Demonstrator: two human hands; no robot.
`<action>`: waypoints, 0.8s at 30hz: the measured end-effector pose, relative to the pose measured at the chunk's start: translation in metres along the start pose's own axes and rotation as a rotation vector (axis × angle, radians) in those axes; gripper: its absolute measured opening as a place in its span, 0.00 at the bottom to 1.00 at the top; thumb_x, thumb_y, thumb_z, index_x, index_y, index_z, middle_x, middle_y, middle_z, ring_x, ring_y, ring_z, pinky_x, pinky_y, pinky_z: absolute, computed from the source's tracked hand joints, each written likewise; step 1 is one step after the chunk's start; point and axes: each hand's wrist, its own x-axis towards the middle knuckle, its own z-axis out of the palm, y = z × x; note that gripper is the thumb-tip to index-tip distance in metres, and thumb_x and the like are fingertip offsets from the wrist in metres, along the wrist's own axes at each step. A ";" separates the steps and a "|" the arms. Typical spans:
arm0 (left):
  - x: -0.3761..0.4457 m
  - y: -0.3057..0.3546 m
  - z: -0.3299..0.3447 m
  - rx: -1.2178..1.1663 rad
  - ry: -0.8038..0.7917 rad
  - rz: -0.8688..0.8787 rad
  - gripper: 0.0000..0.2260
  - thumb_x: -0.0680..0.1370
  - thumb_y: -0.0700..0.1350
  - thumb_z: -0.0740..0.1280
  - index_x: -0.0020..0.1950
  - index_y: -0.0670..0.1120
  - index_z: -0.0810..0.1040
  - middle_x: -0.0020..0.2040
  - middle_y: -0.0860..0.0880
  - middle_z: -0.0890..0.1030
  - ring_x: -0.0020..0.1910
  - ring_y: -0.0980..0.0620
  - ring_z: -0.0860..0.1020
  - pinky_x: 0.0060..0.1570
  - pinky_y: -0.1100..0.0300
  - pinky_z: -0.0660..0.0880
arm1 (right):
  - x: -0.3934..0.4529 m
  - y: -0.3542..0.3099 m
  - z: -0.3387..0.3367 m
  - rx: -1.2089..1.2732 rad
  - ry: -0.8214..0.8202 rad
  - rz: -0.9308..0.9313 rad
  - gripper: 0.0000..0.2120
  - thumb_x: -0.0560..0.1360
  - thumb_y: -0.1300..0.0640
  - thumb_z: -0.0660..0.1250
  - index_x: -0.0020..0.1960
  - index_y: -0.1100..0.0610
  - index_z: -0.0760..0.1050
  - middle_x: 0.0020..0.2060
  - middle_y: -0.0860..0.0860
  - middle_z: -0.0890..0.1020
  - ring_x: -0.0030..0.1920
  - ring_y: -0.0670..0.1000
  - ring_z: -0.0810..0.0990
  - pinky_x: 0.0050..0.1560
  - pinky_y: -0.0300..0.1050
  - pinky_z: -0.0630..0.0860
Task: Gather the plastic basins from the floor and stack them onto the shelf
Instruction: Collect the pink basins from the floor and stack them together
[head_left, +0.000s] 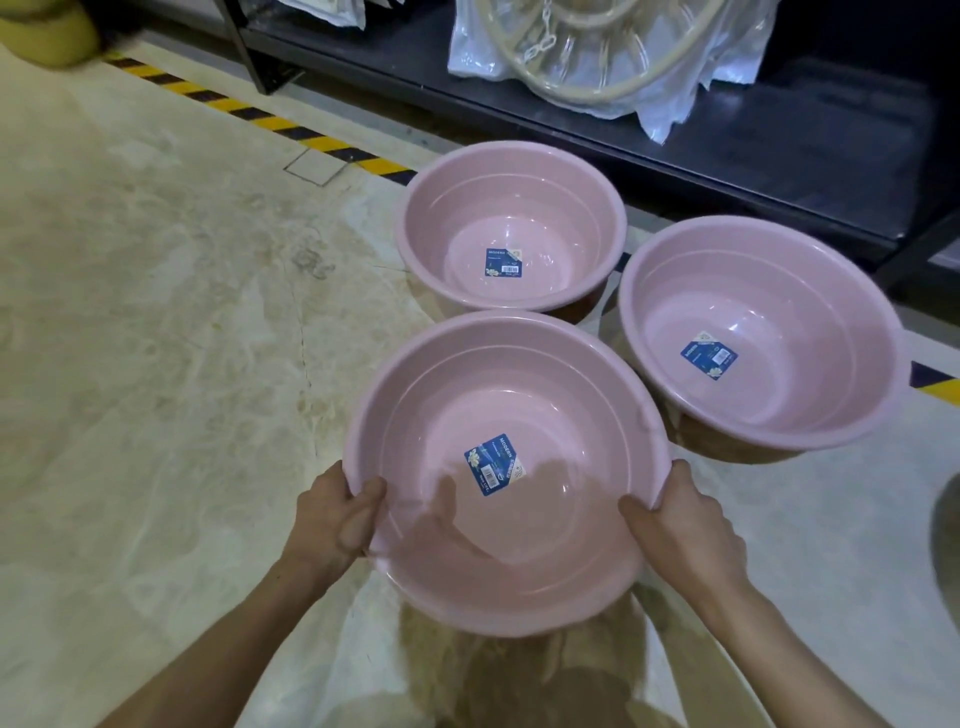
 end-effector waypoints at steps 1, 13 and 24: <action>0.000 0.000 0.001 -0.013 0.011 0.002 0.06 0.80 0.46 0.67 0.54 0.45 0.80 0.45 0.47 0.83 0.42 0.44 0.83 0.36 0.48 0.84 | 0.000 -0.001 0.000 -0.006 0.005 0.005 0.16 0.73 0.45 0.65 0.55 0.50 0.64 0.43 0.50 0.73 0.45 0.60 0.74 0.46 0.52 0.68; -0.030 0.002 -0.036 -0.206 0.118 -0.010 0.12 0.67 0.51 0.67 0.42 0.45 0.83 0.35 0.43 0.86 0.32 0.40 0.83 0.27 0.50 0.78 | -0.019 -0.026 -0.024 0.085 0.041 -0.075 0.14 0.73 0.49 0.65 0.55 0.50 0.67 0.49 0.53 0.79 0.49 0.61 0.76 0.48 0.52 0.70; 0.010 0.152 -0.041 -0.245 0.054 0.264 0.07 0.69 0.47 0.69 0.42 0.45 0.82 0.36 0.45 0.84 0.32 0.44 0.82 0.24 0.59 0.77 | 0.005 -0.036 -0.128 0.415 0.318 -0.110 0.18 0.65 0.49 0.65 0.54 0.52 0.76 0.46 0.50 0.83 0.51 0.61 0.81 0.50 0.62 0.82</action>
